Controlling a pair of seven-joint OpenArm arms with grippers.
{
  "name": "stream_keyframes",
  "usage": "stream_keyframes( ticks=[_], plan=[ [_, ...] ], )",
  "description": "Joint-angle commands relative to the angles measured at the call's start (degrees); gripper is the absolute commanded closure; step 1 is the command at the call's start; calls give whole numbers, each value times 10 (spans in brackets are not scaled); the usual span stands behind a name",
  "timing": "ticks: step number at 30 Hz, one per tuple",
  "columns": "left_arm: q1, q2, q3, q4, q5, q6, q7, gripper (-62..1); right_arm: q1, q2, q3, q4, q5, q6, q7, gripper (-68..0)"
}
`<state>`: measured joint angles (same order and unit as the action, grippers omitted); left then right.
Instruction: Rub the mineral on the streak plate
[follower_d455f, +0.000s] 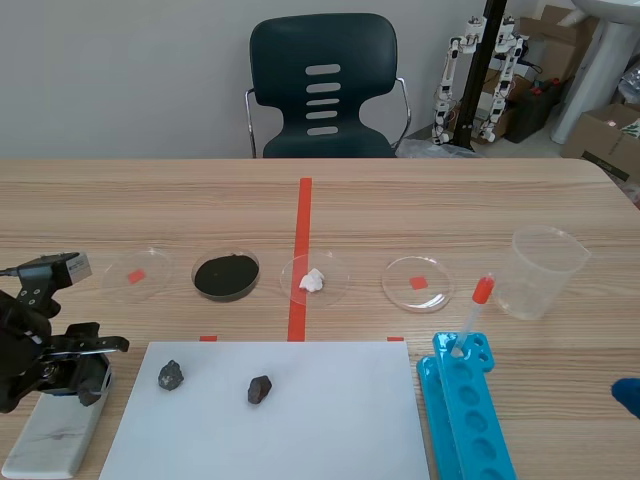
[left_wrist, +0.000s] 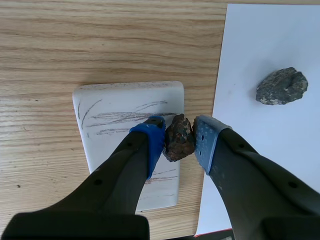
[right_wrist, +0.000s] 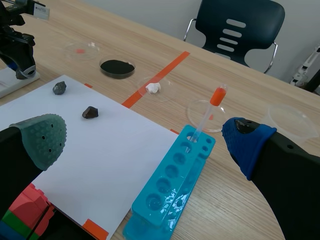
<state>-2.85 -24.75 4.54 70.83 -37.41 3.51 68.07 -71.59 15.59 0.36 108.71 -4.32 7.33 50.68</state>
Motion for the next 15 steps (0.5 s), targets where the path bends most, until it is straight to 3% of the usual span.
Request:
stream_keyframes(
  ticks=[1,10,15],
  plan=[
    [-2,-1,0,0,33,12,-1,-116,2,1,3,12,4,0,9,-679],
    [-2,-1,0,0,184,89,10,-116,2,1,3,12,4,0,9,-679],
    [-2,-3,0,1,223,106,10,-116,2,1,3,12,4,0,9,-679]
  ],
)
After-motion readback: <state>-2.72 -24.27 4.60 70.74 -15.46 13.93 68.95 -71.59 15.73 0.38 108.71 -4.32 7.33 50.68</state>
